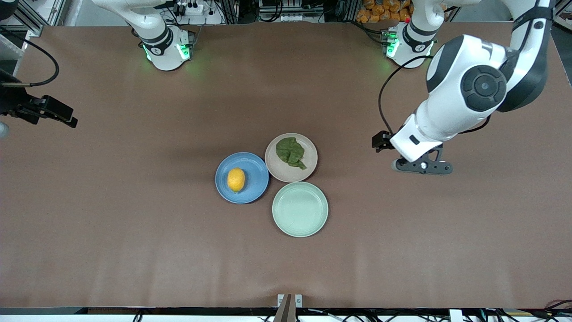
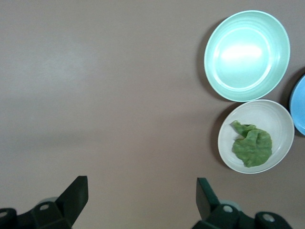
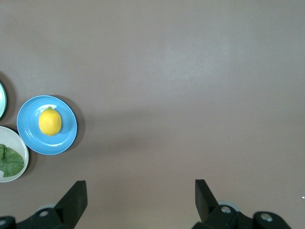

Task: Pick lemon and lettuce from blue and beige plates
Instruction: 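Lower the left gripper over the lettuce while the right gripper reaches the lemon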

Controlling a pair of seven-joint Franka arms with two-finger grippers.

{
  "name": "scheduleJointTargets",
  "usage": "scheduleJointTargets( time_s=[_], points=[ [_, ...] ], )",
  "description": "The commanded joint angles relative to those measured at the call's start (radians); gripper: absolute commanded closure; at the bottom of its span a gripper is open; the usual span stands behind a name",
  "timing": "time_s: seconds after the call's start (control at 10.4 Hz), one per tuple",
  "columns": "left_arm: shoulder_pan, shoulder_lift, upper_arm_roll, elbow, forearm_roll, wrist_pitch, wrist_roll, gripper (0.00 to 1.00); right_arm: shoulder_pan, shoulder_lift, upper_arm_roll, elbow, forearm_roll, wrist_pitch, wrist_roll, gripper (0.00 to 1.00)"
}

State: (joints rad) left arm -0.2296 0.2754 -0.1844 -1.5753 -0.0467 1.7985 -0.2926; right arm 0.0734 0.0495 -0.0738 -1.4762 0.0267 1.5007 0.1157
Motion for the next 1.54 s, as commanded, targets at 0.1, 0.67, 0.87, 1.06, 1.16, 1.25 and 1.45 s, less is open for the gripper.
scheduleJointTargets(
  time_s=[0.1,0.67,0.87,1.06,1.16,1.25,1.45],
  points=[
    [-0.072,0.062,-0.001,0.017,-0.021,0.074,-0.067,0.00,-0.003,0.001,0.005,0.005,0.001,-0.010,-0.007,0.00],
    [-0.230,0.200,0.005,0.020,0.008,0.241,-0.331,0.00,-0.003,0.029,0.048,0.005,0.007,0.004,0.007,0.00],
    [-0.275,0.254,0.006,0.021,0.025,0.321,-0.420,0.00,-0.001,0.058,0.063,0.005,0.013,0.035,0.010,0.00],
    [-0.324,0.304,0.011,0.030,0.054,0.402,-0.503,0.00,0.005,0.091,0.098,0.005,0.022,0.061,0.044,0.00],
    [-0.332,0.333,0.011,0.041,0.083,0.429,-0.542,0.00,0.017,0.111,0.111,-0.003,0.022,0.087,0.102,0.00],
    [-0.347,0.361,0.011,0.052,0.097,0.452,-0.568,0.00,0.022,0.130,0.136,-0.021,0.022,0.128,0.143,0.00],
    [-0.372,0.389,0.011,0.055,0.119,0.486,-0.591,0.00,0.031,0.183,0.184,-0.068,0.021,0.244,0.241,0.00]
  ],
)
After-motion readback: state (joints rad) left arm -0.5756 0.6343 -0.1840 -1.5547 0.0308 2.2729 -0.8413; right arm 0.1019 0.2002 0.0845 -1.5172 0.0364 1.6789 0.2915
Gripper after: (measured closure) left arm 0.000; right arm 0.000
